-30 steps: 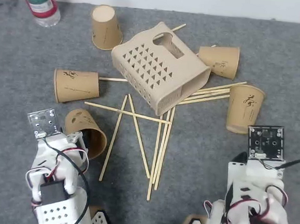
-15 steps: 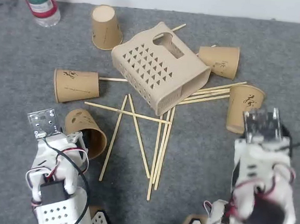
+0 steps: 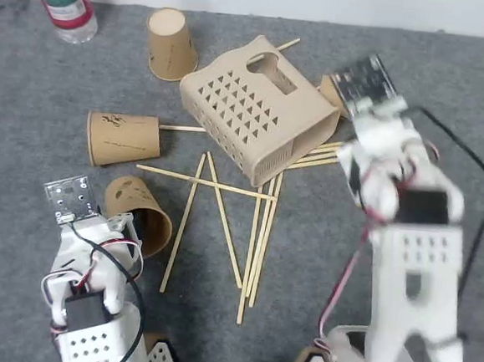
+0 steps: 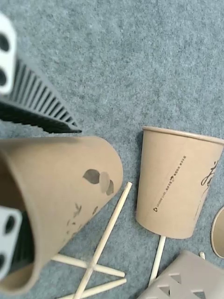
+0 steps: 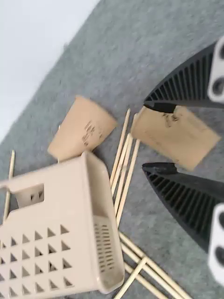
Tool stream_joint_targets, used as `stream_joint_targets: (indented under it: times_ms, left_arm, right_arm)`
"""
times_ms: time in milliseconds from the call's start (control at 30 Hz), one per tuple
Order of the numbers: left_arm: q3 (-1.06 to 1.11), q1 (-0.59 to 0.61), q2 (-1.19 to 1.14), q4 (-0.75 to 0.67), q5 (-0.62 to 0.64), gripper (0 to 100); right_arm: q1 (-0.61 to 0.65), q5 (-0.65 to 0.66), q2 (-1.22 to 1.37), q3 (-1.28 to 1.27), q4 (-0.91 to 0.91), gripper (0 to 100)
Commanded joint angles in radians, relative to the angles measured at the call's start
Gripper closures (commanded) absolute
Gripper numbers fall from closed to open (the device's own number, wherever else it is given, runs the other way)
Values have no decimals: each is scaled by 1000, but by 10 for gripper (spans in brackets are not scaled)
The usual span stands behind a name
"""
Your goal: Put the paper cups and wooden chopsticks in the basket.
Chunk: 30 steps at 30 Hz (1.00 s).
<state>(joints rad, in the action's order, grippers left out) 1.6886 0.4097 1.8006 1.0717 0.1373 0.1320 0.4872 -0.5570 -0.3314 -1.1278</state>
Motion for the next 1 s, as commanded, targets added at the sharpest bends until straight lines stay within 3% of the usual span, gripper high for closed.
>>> stream_joint_targets:
  times_ms: [0,233,567,967]
  left_arm:
    - [-5,9,23,2,0,742]
    - [-5,9,23,3,0,742]
    - [-5,6,23,3,2,742]
    - [-5,5,23,6,2,742]
  right_arm:
    - [62,15,179,186,2,818]
    - [166,97,479,450,27,818]
    - [182,115,901,735,177,820]
    - [245,117,1073,907,205,821]
